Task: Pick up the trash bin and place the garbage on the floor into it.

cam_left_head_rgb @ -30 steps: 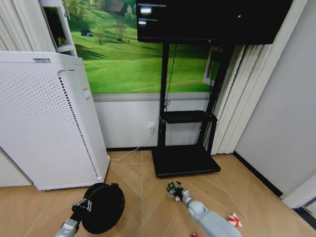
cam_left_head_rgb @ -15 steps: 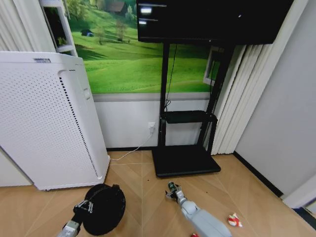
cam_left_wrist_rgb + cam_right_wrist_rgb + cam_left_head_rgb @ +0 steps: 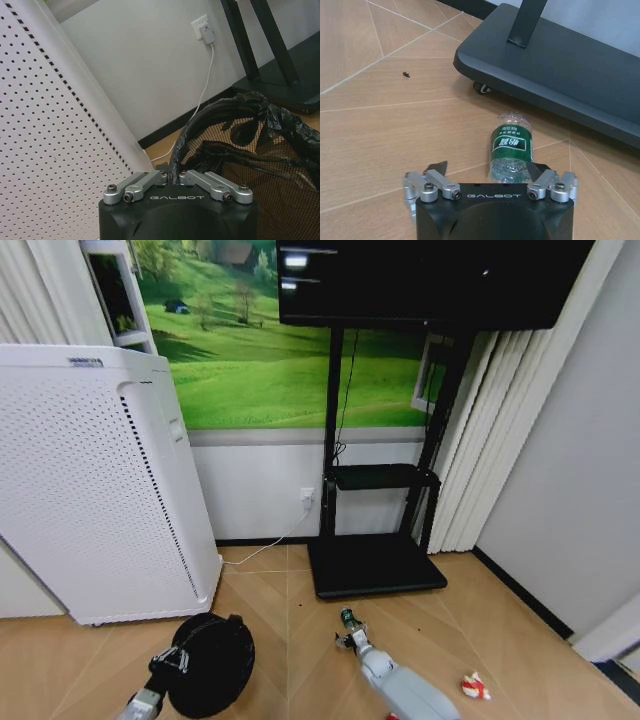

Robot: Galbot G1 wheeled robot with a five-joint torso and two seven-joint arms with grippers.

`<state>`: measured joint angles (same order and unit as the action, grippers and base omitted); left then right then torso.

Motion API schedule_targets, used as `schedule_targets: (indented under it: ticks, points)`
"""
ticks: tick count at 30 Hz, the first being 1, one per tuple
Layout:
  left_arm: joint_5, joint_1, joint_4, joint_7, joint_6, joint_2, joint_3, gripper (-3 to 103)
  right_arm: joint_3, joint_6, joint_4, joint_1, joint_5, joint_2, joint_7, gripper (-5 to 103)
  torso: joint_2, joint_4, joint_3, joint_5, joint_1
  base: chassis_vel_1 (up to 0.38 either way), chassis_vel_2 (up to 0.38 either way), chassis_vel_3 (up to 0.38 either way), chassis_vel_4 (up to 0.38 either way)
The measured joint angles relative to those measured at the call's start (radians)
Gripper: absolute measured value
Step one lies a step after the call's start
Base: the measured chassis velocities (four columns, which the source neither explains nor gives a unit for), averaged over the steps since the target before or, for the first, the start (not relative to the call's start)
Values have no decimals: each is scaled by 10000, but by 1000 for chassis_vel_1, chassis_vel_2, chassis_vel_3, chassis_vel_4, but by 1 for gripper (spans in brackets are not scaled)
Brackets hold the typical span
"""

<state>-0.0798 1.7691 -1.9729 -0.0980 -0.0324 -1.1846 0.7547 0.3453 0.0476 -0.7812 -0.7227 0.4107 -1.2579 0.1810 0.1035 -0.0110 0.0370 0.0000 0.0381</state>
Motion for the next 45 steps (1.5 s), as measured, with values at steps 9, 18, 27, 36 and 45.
schedule_targets:
  ticks: [9,18,27,36,45]
  points:
    - [-109,99,76,4,174,-105,8,4,29,168,296,111,-98,-122,28,57,0,2,0,-1,0,0,0,0,0]
    - [-220,-12,172,5,264,-216,-79,4,72,178,152,-33,-295,11,-81,43,1,0,-1,-1,-1,0,0,0,0]
    - [-293,-108,282,20,351,-260,-154,4,33,15,19,-223,-557,126,-350,21,1,0,-1,-1,-1,0,0,0,0]
    - [-312,-234,299,35,352,-266,-248,4,2,-186,-215,-433,-629,241,-325,12,1,1,-1,-1,-1,0,0,0,0]
    - [-313,-313,299,46,348,-265,-261,4,-68,-114,-812,-584,-500,534,-223,12,-3,1,3,6,0,0,0,0,0]
